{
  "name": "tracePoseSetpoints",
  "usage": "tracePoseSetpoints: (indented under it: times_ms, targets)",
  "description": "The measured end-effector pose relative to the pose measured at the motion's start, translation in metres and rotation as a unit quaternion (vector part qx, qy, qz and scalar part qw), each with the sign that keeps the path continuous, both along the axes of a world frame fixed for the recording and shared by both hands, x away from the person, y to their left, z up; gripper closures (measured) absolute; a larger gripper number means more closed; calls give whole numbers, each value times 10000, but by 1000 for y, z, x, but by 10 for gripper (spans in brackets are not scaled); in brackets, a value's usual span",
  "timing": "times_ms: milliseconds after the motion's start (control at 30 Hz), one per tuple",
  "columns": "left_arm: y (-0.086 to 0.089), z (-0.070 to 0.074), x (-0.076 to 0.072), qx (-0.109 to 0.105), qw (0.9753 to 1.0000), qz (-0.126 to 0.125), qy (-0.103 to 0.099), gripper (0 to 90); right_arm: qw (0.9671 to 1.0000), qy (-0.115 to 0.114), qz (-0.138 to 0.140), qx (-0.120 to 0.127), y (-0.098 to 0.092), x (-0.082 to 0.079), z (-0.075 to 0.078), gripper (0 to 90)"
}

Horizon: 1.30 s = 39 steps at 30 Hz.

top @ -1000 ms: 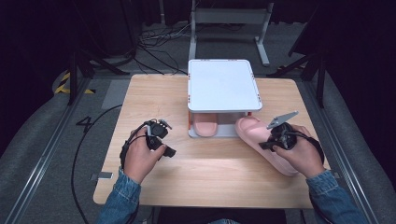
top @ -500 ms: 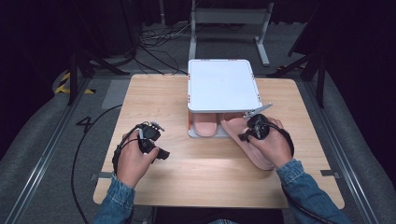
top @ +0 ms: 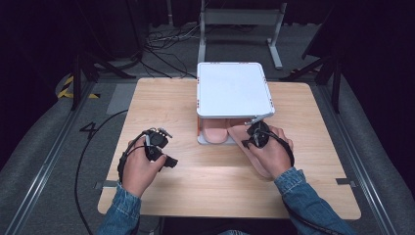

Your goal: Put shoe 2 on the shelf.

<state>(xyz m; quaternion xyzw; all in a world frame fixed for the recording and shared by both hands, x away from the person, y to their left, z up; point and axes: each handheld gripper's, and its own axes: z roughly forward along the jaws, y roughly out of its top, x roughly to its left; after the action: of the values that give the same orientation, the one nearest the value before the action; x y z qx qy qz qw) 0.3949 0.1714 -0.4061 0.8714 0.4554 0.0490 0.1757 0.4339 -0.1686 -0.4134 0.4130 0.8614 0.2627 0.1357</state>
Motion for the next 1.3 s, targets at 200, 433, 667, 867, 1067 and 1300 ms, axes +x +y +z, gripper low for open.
tracePoseSetpoints:
  times_ms: [200, 433, 667, 867, 1067, 1300]
  targets:
    - [-8, -1, 4, -57, 9999, -93, 37, 228, 9987, -15, 14, 508, -16, -15, 10, 587]
    - [-15, -1, 10, -43, 9998, -193, 58, 229, 9993, -159, -80, 330, -62, -44, 23, 509]
    - [-20, 0, 13, -30, 9996, -260, 61, 229, 9991, 336, 43, -236, -87, -61, 13, 490]
    - [-22, 0, 14, -46, 9996, -279, 62, 228, 9940, 849, 65, -683, -93, -68, 4, 449]
    - [-21, 0, 14, -33, 9996, -273, 53, 229, 9914, 1032, 108, -796, -96, -71, -8, 443]
    - [-22, -1, 14, -29, 9996, -279, 75, 228, 9883, 1156, 224, -972, -96, -73, -18, 440]
